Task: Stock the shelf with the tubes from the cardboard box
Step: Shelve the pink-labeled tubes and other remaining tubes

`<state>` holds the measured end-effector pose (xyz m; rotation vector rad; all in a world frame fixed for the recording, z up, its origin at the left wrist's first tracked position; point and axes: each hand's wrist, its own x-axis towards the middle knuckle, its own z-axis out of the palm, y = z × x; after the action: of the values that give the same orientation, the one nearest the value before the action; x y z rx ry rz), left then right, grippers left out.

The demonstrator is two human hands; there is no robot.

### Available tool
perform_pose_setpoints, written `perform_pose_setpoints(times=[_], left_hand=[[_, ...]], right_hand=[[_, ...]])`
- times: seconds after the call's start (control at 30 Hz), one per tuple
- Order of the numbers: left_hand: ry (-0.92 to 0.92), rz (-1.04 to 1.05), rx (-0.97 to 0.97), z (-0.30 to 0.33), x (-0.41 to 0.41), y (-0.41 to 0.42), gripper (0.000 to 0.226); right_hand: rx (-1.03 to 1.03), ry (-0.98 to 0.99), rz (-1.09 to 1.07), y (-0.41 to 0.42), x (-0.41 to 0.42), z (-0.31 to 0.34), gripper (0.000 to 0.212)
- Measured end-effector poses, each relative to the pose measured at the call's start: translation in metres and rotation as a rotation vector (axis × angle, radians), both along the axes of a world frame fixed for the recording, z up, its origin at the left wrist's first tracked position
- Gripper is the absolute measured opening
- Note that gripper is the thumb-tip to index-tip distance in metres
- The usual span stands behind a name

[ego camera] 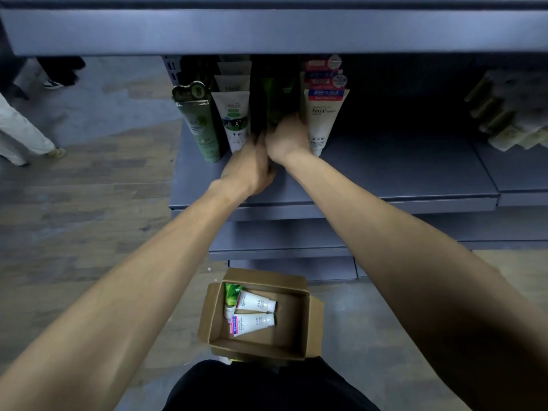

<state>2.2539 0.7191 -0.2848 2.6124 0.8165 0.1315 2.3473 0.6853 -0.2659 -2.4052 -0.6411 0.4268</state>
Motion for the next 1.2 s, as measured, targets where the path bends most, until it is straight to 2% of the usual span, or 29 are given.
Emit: perform_pose_setpoints(times=[0.13,0.33,0.7,0.8,0.93,1.07,1.2], left_hand=[[0.023,-0.009,0.057,0.005,-0.014,-0.012,0.075],[0.054,0.005,0.086,0.007,-0.04,-0.036,0.074],[0.063,-0.17,0.133,0.016,-0.108,-0.043,0.074],[0.077,-0.214,0.105,0.003,-0.135,-0.048,0.072],[0.19,-0.235,0.072,-0.02,-0.167,-0.059,0.072],[0.233,-0.231,0.063,-0.04,-0.191,-0.073,0.06],[0.293,-0.219,0.054,-0.064,-0.209,-0.089,0.049]], right_hand=[[0.031,0.005,0.04,-0.016,-0.004,0.0,0.043],[0.098,0.014,0.058,-0.041,-0.017,0.007,0.039],[0.125,0.02,-0.032,-0.074,-0.097,0.026,0.035],[0.086,0.049,-0.056,-0.088,-0.128,0.013,0.033],[-0.001,0.05,-0.058,-0.115,-0.165,-0.015,0.031],[-0.071,0.115,-0.092,-0.142,-0.189,-0.043,0.035],[-0.153,0.117,-0.02,-0.165,-0.199,-0.078,0.042]])
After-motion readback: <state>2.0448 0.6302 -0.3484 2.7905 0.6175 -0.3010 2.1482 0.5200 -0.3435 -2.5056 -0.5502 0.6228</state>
